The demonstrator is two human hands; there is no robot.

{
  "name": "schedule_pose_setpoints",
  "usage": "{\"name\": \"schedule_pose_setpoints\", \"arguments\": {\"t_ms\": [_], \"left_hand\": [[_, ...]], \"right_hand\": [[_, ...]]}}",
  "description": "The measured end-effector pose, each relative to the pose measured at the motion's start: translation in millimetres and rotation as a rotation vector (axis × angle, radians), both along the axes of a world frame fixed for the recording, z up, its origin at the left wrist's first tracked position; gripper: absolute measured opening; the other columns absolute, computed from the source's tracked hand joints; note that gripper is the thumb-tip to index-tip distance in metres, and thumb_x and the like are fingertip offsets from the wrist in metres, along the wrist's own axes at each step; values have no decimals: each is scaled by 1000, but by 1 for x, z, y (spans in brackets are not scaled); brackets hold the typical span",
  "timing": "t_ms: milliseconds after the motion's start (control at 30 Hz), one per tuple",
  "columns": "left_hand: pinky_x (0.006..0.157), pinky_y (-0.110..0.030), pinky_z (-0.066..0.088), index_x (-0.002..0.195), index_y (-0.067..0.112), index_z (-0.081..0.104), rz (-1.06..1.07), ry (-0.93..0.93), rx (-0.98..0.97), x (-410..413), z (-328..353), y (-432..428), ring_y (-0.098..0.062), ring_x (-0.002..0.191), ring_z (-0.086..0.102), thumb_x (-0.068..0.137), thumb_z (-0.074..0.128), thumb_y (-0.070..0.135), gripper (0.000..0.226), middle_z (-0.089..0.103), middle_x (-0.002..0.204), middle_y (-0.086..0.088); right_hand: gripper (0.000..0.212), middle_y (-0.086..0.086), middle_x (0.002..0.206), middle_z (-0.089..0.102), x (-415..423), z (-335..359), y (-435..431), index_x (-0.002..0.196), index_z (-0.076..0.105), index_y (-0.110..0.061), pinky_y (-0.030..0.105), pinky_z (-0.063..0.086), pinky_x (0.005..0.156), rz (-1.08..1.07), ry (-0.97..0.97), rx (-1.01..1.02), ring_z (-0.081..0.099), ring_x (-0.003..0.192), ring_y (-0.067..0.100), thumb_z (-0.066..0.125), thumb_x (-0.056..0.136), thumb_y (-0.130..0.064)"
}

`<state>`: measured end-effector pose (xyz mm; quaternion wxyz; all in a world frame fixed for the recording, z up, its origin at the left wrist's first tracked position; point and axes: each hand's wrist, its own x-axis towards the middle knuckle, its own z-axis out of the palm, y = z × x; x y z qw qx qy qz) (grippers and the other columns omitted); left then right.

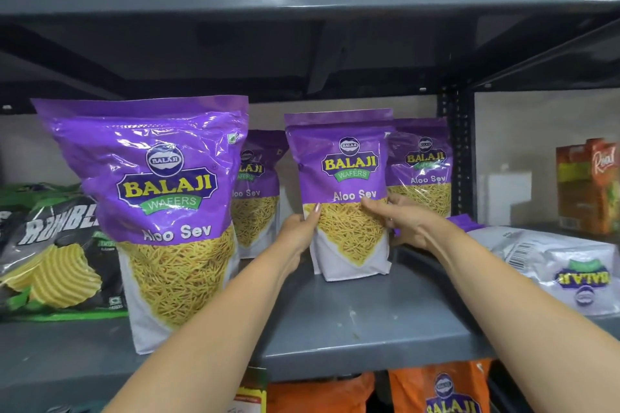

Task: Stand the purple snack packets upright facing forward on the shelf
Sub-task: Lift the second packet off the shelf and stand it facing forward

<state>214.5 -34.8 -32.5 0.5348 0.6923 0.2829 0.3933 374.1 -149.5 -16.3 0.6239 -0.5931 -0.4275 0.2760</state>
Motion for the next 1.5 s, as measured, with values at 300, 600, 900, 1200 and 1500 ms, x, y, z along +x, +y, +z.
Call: {"name": "schedule_pose_setpoints", "arguments": {"t_ms": [300,600,900,1200,1500], "left_hand": [[83,-17,50,112,20,54,-26,-141,79,13,-3,-11,-19,111,61,86,58,52,41,71,106,12],[68,-16,48,118,15,48,-73,-160,112,2,-6,-16,-11,94,62,83,71,36,46,65,112,1],[104,-42,48,129,15,49,-127,-135,154,-38,-9,-39,-18,115,63,85,68,36,52,66,125,-2],[95,-29,52,119,21,57,-78,-214,210,-84,-19,-72,-3,104,66,79,69,43,47,71,113,9],[114,-35,34,134,14,45,147,-291,242,-80,-30,-101,-18,129,51,88,63,27,51,55,138,-5]], "right_hand": [[34,-3,79,80,-4,-4,3,106,65,-17,22,56,48,14,70,122,76,67,10,79,76,-17],[30,-3,82,80,-13,-10,-2,97,68,-20,21,56,51,30,56,114,77,70,10,82,71,-20],[91,-3,102,79,-43,-20,-23,113,66,-24,35,57,84,-19,-43,164,75,95,17,93,30,-53],[82,-4,107,78,-88,-27,-53,113,66,-25,32,55,88,9,-136,235,73,100,14,89,41,-57],[88,-3,119,72,-107,-25,-72,128,53,-21,35,54,95,-57,-150,177,70,106,10,80,53,-58]]}}
